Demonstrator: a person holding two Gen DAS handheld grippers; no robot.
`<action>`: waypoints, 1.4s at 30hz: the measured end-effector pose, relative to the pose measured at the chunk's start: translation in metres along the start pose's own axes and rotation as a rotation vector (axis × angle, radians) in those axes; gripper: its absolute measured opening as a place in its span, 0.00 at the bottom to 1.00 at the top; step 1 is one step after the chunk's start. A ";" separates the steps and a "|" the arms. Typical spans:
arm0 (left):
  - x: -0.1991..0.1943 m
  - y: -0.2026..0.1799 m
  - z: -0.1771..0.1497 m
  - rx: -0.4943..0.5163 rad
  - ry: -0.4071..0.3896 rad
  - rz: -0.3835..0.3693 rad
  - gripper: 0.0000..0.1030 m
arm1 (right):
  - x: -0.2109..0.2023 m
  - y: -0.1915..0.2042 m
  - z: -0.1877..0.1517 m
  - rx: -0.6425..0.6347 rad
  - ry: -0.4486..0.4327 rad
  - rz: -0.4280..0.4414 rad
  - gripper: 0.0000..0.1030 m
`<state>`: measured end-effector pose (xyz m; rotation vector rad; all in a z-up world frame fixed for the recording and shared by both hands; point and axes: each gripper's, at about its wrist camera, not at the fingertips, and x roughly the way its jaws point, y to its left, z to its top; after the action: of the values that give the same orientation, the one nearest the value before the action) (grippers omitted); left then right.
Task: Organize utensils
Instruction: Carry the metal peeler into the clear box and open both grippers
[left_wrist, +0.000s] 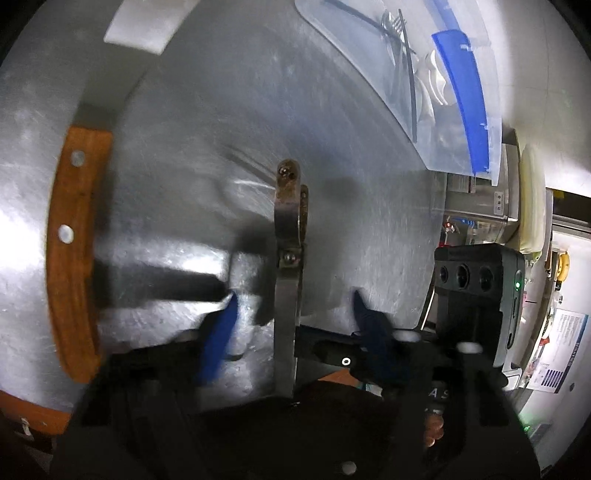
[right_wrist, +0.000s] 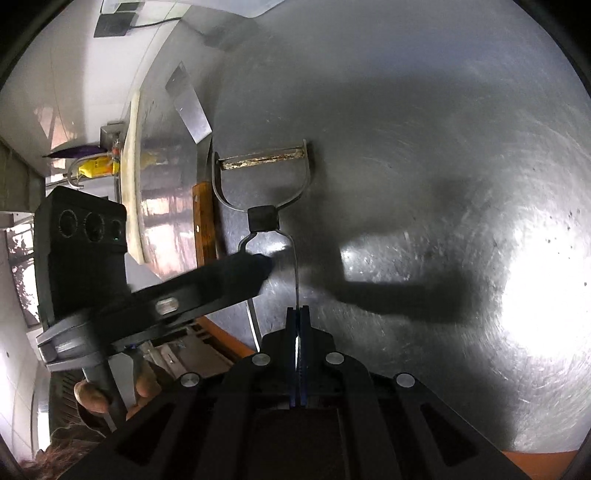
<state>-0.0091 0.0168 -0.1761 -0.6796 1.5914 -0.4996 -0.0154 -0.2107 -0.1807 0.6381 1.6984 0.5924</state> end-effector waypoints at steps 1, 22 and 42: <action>0.002 0.003 0.001 -0.012 0.006 -0.007 0.24 | 0.000 -0.001 -0.002 0.000 0.000 0.003 0.02; -0.116 -0.209 0.064 0.521 -0.307 -0.147 0.09 | -0.239 0.094 0.023 -0.378 -0.500 -0.110 0.03; 0.109 -0.220 0.291 0.295 0.138 0.236 0.10 | -0.220 -0.052 0.251 -0.024 -0.171 -0.264 0.03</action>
<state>0.3031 -0.1987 -0.1481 -0.2353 1.6574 -0.5995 0.2649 -0.3869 -0.1128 0.4252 1.5790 0.3597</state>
